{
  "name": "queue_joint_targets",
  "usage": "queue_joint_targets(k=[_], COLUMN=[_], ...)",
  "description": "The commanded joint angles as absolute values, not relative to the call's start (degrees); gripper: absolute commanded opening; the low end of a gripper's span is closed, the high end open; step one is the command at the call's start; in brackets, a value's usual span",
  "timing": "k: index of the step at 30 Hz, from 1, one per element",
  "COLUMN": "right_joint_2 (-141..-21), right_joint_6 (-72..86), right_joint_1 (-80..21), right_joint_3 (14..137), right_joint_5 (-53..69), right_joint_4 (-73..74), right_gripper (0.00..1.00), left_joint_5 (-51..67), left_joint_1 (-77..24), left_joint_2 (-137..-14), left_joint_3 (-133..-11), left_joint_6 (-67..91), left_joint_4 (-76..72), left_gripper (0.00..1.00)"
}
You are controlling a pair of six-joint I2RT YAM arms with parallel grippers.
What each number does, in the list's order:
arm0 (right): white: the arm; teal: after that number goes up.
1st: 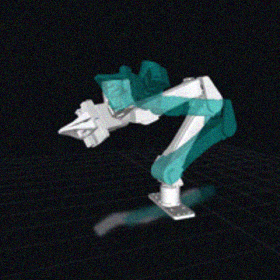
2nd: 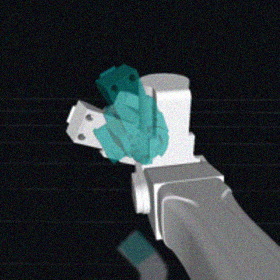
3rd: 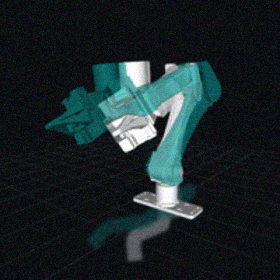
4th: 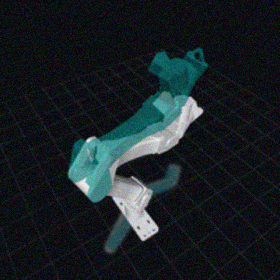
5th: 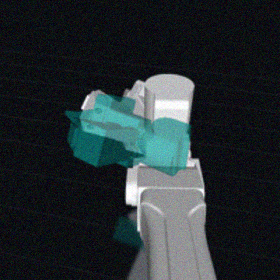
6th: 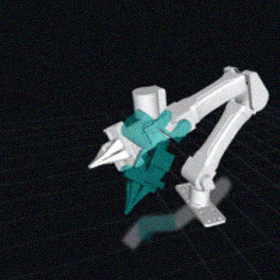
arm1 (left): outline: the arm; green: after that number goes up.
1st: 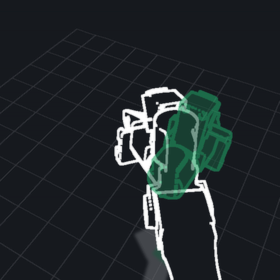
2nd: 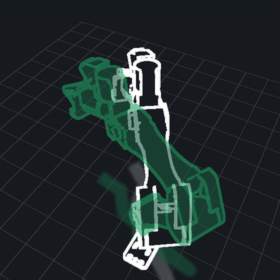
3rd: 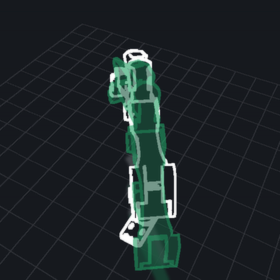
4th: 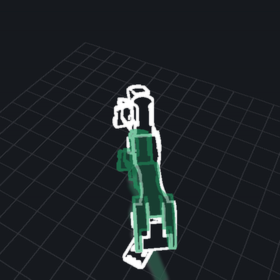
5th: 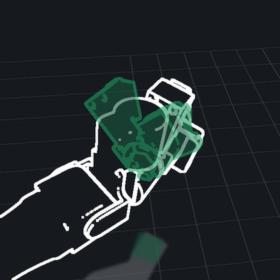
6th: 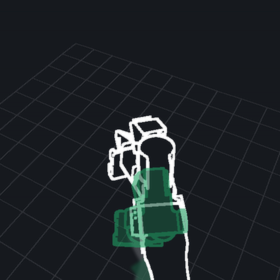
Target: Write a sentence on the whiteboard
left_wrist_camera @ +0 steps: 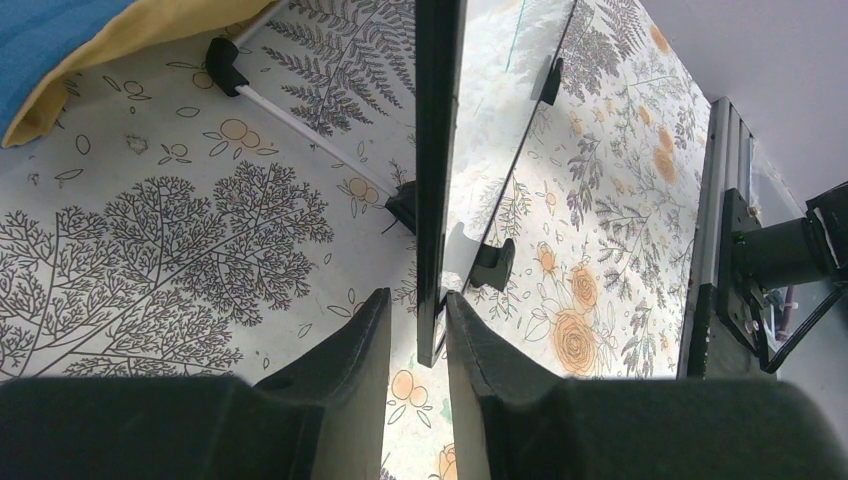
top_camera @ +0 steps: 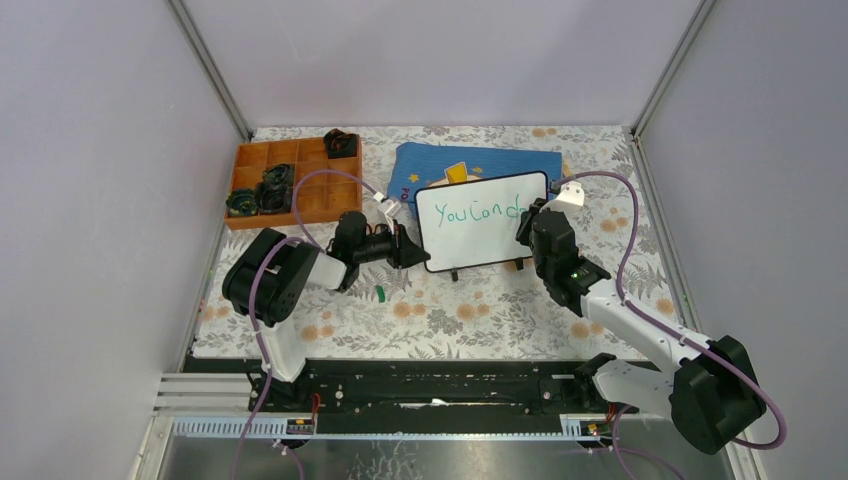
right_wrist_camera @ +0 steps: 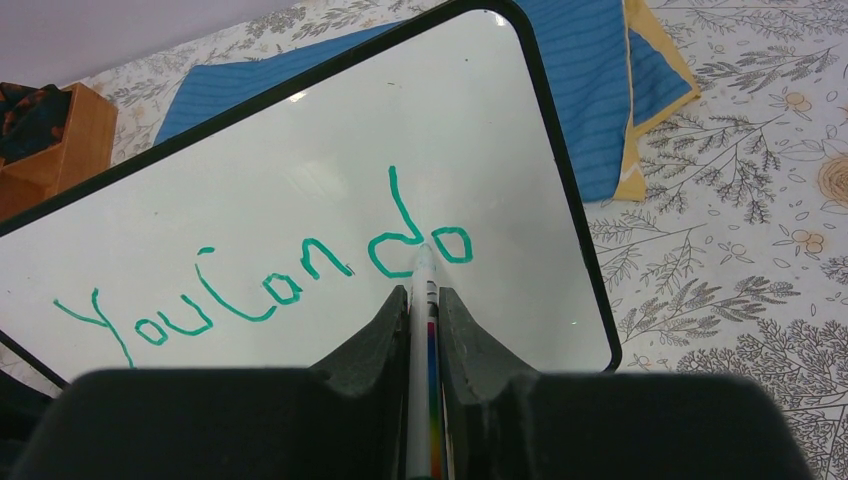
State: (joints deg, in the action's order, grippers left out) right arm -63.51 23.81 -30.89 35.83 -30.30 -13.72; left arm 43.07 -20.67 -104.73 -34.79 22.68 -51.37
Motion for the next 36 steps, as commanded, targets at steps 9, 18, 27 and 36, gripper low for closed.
queue_joint_targets(k=[9, 18, 27, 36], right_joint_2=[-64.07, -63.33, -63.15, -62.72], right_joint_6=[24.19, 24.59, 24.99, 24.98], right_joint_1=[-30.21, -30.23, -30.21, -30.25], right_joint_3=[38.32, 37.71, 37.44, 37.53], right_joint_5=[-29.60, -28.72, -27.83, -28.48], right_joint_4=[-15.96, -14.69, -13.72, -12.60], right_gripper=[0.00, 0.00, 0.00, 0.00], left_joint_5=[40.08, 39.99, 39.82, 39.70], left_joint_1=[-21.00, -21.07, -21.09, -21.18], left_joint_2=[-104.51, -104.41, -104.16, -104.37], left_joint_3=[-34.78, -34.80, -34.72, -34.80], left_joint_6=[20.21, 20.21, 20.13, 20.21], left_joint_4=[-49.43, -49.41, -49.34, -49.36], left_gripper=[0.32, 0.32, 0.32, 0.32])
